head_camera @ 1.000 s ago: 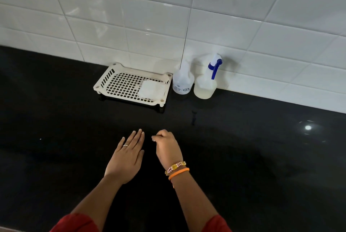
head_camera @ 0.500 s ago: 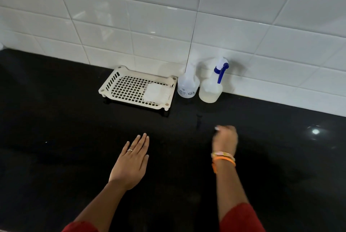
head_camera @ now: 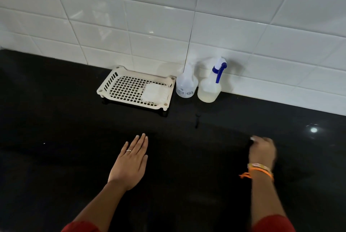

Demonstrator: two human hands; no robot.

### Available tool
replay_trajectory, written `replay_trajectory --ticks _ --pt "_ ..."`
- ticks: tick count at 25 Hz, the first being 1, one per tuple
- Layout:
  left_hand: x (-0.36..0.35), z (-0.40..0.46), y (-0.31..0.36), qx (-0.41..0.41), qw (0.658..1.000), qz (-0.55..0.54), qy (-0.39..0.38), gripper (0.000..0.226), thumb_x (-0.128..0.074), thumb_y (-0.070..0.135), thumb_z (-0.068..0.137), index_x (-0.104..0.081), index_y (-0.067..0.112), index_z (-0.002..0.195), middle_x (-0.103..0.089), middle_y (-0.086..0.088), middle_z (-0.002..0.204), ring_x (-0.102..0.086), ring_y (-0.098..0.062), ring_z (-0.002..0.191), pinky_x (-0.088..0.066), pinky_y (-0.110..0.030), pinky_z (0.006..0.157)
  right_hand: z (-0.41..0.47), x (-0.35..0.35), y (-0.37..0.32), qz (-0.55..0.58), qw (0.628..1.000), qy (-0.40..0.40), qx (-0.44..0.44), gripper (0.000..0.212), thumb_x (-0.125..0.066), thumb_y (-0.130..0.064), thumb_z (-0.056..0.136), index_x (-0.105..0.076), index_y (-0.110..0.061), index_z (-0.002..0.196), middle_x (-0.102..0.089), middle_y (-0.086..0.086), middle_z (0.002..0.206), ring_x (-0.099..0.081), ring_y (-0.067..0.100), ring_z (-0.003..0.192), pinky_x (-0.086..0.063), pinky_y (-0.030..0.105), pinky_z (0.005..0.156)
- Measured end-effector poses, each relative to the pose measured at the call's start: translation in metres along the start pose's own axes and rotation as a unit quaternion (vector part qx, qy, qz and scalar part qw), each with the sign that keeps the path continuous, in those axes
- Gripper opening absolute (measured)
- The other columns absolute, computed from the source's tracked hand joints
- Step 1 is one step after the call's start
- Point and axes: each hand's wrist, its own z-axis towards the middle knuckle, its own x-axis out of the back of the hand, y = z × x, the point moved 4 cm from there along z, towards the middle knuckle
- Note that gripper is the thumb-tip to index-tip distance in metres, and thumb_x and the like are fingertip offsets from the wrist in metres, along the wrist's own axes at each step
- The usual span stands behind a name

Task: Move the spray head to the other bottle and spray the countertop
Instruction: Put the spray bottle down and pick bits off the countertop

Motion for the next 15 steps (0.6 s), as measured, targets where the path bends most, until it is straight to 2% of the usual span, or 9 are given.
replay_trajectory --ticks 2,3,5,7,10,11,12,13,15 --pt "-0.001 0.000 0.000 0.001 1.000 0.004 -0.003 0.069 0.015 0.048 0.079 0.017 0.023 0.144 0.021 0.009 0.153 0.019 -0.007 0.141 0.009 -0.032 0.116 0.003 0.016 0.024 -0.043 0.993 0.041 -0.097 0.022 -0.050 -0.001 0.086 -0.067 0.009 0.096 -0.058 0.028 0.104 -0.055 0.043 0.097 -0.046 0.047 0.092" --pt "-0.002 0.001 0.000 0.001 1.000 0.007 -0.005 0.069 0.015 0.048 0.080 0.017 0.022 0.144 0.021 0.009 0.153 0.020 -0.007 0.141 0.009 -0.032 0.117 0.005 0.007 0.015 -0.045 0.993 0.063 -0.094 0.024 -0.049 0.003 0.085 -0.068 0.009 0.098 -0.059 0.031 0.104 -0.056 0.045 0.096 -0.047 0.047 0.090" --pt "-0.003 0.001 -0.001 -0.003 1.000 0.006 -0.005 0.068 0.013 0.048 0.081 0.017 0.023 0.144 0.020 0.009 0.153 0.020 -0.007 0.141 0.008 -0.032 0.117 0.000 -0.033 -0.042 -0.008 0.999 0.045 -0.005 0.029 -0.047 0.004 0.078 -0.071 0.007 0.093 -0.063 0.031 0.096 -0.060 0.045 0.087 -0.049 0.042 0.083" --pt "-0.003 0.000 -0.002 -0.006 1.000 -0.010 -0.001 0.067 0.011 0.048 0.082 0.013 0.024 0.145 0.017 0.009 0.154 0.018 -0.006 0.141 0.007 -0.032 0.118 -0.028 -0.086 -0.120 0.050 0.990 -0.021 0.131 0.029 -0.051 0.006 0.072 -0.074 0.001 0.089 -0.064 0.026 0.092 -0.062 0.042 0.084 -0.050 0.037 0.077" --pt "-0.003 0.001 -0.004 -0.009 1.000 -0.014 -0.002 0.067 0.009 0.048 0.082 0.011 0.024 0.145 0.015 0.010 0.154 0.018 -0.005 0.141 0.008 -0.030 0.117 -0.115 -0.128 -0.225 0.021 0.925 -0.196 0.325 0.028 -0.052 0.006 0.079 -0.070 0.000 0.099 -0.061 0.019 0.103 -0.056 0.033 0.095 -0.052 0.037 0.079" --pt "-0.003 0.001 -0.003 -0.011 1.000 -0.010 -0.002 0.068 0.010 0.048 0.082 0.010 0.023 0.145 0.015 0.009 0.154 0.018 -0.006 0.141 0.009 -0.030 0.117 -0.131 -0.132 -0.236 0.000 0.898 -0.233 0.373 0.027 -0.051 0.003 0.084 -0.068 -0.001 0.103 -0.060 0.016 0.107 -0.053 0.031 0.099 -0.051 0.038 0.080" --pt "-0.003 0.001 -0.003 -0.012 1.000 -0.007 0.000 0.068 0.010 0.048 0.082 0.010 0.023 0.145 0.014 0.008 0.154 0.017 -0.006 0.141 0.008 -0.030 0.116 -0.130 -0.127 -0.234 0.004 0.889 -0.247 0.386 0.027 -0.051 0.002 0.085 -0.068 -0.002 0.105 -0.060 0.015 0.108 -0.053 0.030 0.099 -0.051 0.038 0.081" --pt "-0.002 0.001 -0.003 -0.012 1.000 -0.003 0.004 0.068 0.010 0.048 0.082 0.010 0.022 0.145 0.014 0.008 0.154 0.015 -0.006 0.142 0.008 -0.030 0.116 -0.111 -0.121 -0.214 0.020 0.899 -0.226 0.374 0.029 -0.051 0.004 0.083 -0.070 -0.004 0.103 -0.061 0.016 0.105 -0.055 0.031 0.096 -0.051 0.037 0.080" --pt "-0.003 -0.001 -0.002 -0.013 1.000 0.001 0.005 0.069 0.012 0.048 0.081 0.012 0.021 0.145 0.015 0.007 0.154 0.014 -0.006 0.142 0.007 -0.030 0.116 -0.052 -0.094 -0.139 0.012 0.948 -0.112 0.299 0.033 -0.051 0.010 0.074 -0.073 -0.003 0.095 -0.065 0.020 0.096 -0.061 0.038 0.088 -0.051 0.037 0.080"
